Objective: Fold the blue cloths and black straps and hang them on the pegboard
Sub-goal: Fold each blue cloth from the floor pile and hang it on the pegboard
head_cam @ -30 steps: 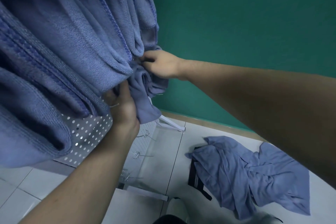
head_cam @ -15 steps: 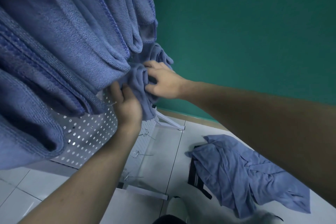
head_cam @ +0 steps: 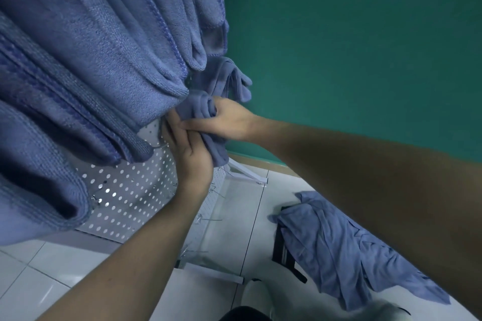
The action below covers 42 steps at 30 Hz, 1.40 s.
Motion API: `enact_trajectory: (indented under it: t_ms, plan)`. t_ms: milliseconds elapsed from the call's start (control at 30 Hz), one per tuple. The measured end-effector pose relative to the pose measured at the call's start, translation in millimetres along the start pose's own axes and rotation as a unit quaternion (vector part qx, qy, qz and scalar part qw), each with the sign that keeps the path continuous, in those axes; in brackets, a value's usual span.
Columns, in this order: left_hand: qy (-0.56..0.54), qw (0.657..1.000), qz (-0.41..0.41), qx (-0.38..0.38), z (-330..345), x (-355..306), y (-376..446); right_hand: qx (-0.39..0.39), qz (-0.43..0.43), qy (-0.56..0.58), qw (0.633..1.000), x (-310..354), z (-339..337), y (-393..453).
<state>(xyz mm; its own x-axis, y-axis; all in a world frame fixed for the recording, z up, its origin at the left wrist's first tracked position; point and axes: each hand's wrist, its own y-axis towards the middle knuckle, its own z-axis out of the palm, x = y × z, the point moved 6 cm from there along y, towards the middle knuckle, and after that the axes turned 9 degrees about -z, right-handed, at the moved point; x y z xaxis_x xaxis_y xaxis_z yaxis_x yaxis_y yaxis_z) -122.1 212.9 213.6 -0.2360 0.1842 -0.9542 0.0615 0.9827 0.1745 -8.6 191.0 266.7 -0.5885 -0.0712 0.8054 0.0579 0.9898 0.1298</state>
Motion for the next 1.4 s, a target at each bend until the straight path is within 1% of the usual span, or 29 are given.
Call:
enact_trajectory:
  t_ms: [67, 200, 267, 333, 400, 500, 533, 600, 667, 733, 767, 833, 933, 1000, 1067, 1100, 1167, 1300, 1400]
  plan:
    - [0.039, 0.999, -0.003, 0.035, 1.9, 2.7, -8.5, -0.018, 0.004, 0.018, 1.0, -7.4, 4.0, -3.1]
    - [0.111, 0.99, -0.004, 0.083, 2.9, 16.6, -28.4, 0.012, 0.01, 0.04, 0.999, -27.0, 16.5, -14.5]
    - [0.166, 0.979, 0.017, 0.114, 5.2, 25.5, -43.4, 0.026, 0.038, 0.044, 0.998, -40.8, 17.1, -24.2]
    - [0.232, 0.96, 0.034, 0.152, 6.9, 31.5, -58.6, 0.038, 0.065, 0.026, 0.997, -53.5, 12.3, -38.1]
    - [0.271, 0.945, 0.005, 0.184, 8.0, 41.2, -71.2, 0.046, 0.079, 0.023, 0.996, -64.7, 5.6, -54.4]
    - [0.288, 0.932, -0.037, 0.217, 13.8, 46.1, -86.7, 0.046, 0.126, 0.006, 0.991, -88.4, -9.1, -87.5]
    - [0.32, 0.92, -0.041, 0.222, 16.7, 45.3, -90.3, 0.041, 0.143, -0.006, 0.989, -98.4, -15.3, -100.0]
    - [0.382, 0.901, 0.001, 0.206, 24.2, 37.9, -94.9, 0.033, 0.177, -0.01, 0.984, -120.9, -26.2, -127.1]
    - [0.393, 0.893, 0.065, 0.208, 38.3, 28.6, -102.3, 0.026, 0.211, -0.012, 0.977, -147.3, -35.1, -157.5]
    - [0.385, 0.881, 0.098, 0.258, 60.0, 24.7, -114.7, 0.018, 0.244, -0.003, 0.97, -174.2, -42.4, -188.8]
    - [0.381, 0.871, 0.096, 0.295, 72.4, 27.5, -121.8, 0.014, 0.26, 0.009, 0.965, -186.2, -44.6, -203.9]
    - [0.388, 0.836, 0.056, 0.384, 102.2, 41.0, -137.4, 0.011, 0.29, 0.02, 0.957, -210.2, -48.5, -233.4]
    - [0.404, 0.759, -0.05, 0.508, 148.5, 73.5, -165.3, 0.004, 0.335, 0.024, 0.942, -248.0, -51.1, -276.4]
    - [0.412, 0.719, -0.082, 0.554, 173.6, 93.3, -182.4, -0.005, 0.368, 0.037, 0.929, -275.3, -49.4, -301.6]
    - [0.415, 0.699, -0.104, 0.573, 196.4, 116.5, -195.5, -0.014, 0.404, 0.047, 0.913, -302.7, -45.2, -324.1]
    - [0.413, 0.696, -0.116, 0.575, 207.6, 128.3, -201.4, -0.011, 0.418, 0.045, 0.907, -316.4, -42.5, -333.4]
    - [0.401, 0.702, -0.153, 0.569, 228.3, 156.6, -211.3, -0.002, 0.441, 0.039, 0.897, -344.1, -34.2, -348.1]
    - [0.376, 0.701, -0.226, 0.562, 263.6, 205.8, -234.3, -0.003, 0.481, 0.076, 0.874, -390.8, -14.1, -368.4]
    - [0.332, 0.717, -0.284, 0.544, 283.6, 240.3, -250.5, 0.006, 0.489, 0.093, 0.867, -416.7, 4.6, -376.7]
